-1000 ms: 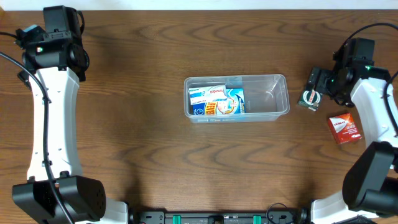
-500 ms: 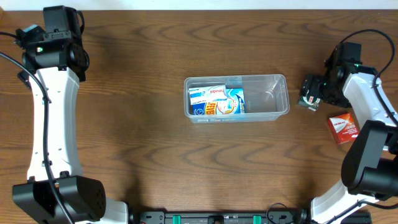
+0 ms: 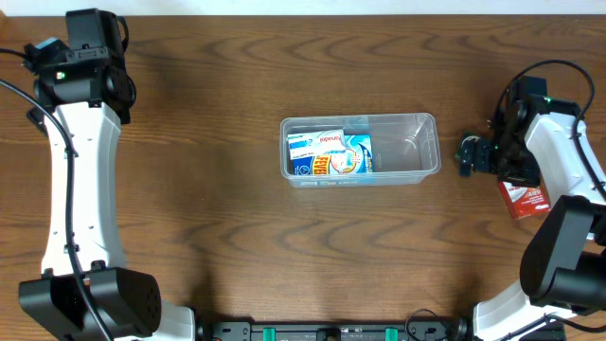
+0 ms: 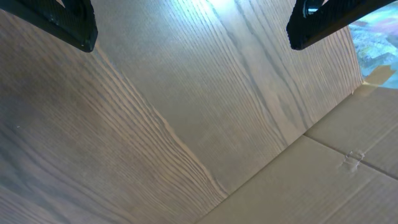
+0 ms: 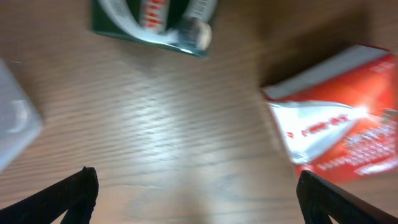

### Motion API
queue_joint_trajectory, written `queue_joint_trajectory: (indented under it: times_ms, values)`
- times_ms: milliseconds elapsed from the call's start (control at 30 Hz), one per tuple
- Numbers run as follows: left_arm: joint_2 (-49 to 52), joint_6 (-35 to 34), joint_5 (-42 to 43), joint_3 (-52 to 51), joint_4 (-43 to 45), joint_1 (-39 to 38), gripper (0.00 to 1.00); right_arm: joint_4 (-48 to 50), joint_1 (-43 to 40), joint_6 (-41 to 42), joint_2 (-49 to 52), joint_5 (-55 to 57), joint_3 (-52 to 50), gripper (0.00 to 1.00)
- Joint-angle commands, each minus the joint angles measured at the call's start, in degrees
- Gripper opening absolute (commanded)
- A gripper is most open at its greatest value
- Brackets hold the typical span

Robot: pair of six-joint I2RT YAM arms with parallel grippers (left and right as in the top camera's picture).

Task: Pack container
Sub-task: 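Move the right gripper over the green Zam-Buk tin, then lower the right gripper and close it on the Zam-Buk tin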

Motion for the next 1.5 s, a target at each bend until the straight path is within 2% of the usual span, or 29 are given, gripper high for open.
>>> queue_joint_trajectory:
  times_ms: [0,467,567,767,1167,1467]
  values:
    - [0.0,0.3,-0.6,-0.1,0.0,0.2,0.98,-0.8,-0.8,-2.7,-1.2,8.2,0.8,0.99]
    - [0.0,0.3,-0.6,-0.1,0.0,0.2,0.98,-0.3,-2.6,-25.8,-1.3,9.1,0.9,0.99]
    - [0.0,0.3,-0.6,-0.1,0.0,0.2,0.98,-0.9,-4.3,-20.5,-1.3,12.8,0.9,0.99]
    - [0.0,0.3,-0.6,-0.1,0.0,0.2,0.98,-2.5,-6.8,-18.8,-1.3,10.8,0.9,0.99]
    - [0.0,0.3,-0.6,-0.1,0.0,0.2,0.98,-1.8,-8.5,-24.7,-1.3,10.4,0.8,0.99]
    - [0.0,0.3,-0.6,-0.1,0.0,0.2,0.98,0.2,-13.4,-30.1,-1.2,2.8,0.8,0.95]
